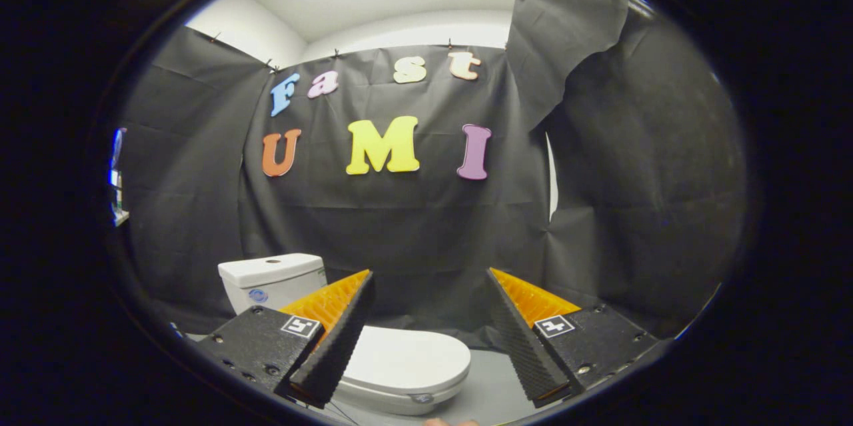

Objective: Open the toilet lid.

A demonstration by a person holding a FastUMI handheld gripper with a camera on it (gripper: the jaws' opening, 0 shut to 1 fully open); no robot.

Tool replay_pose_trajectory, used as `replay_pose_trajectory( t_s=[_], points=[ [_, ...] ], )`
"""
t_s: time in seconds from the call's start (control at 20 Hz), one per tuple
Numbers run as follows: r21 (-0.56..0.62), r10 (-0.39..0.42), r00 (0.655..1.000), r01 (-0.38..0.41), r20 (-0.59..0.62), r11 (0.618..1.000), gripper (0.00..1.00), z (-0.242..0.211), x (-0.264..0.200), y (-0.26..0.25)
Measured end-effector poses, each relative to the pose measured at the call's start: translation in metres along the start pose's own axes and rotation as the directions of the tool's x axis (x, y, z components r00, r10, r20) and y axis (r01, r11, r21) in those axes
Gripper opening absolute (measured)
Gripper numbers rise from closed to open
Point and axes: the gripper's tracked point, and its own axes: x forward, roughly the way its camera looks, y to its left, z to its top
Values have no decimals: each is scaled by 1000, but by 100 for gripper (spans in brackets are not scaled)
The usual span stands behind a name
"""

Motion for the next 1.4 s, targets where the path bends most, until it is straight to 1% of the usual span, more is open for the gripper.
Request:
replay_pose_trajectory(
  t_s=[0.3,0.4,0.65,0.8,1.0,1.1,1.2,1.3,1.4],
  points=[
    [-9,3,1000,-3,-10,1000,100,-4,2,2],
    [4,8,1000,-8,-22,1000,100,-8,4,5],
    [88,30,995,-22,-92,996,100,-31,17,18],
    [135,37,989,-17,-142,991,100,-47,27,23],
    [197,56,971,-9,-231,980,100,-80,43,28],
    [256,77,955,-1,-286,967,100,-106,50,32],
    [328,109,936,7,-334,945,100,-134,57,37],
    [410,146,909,30,-391,912,100,-166,62,39],
    [485,170,874,83,-456,871,100,-202,66,39]
  ],
)
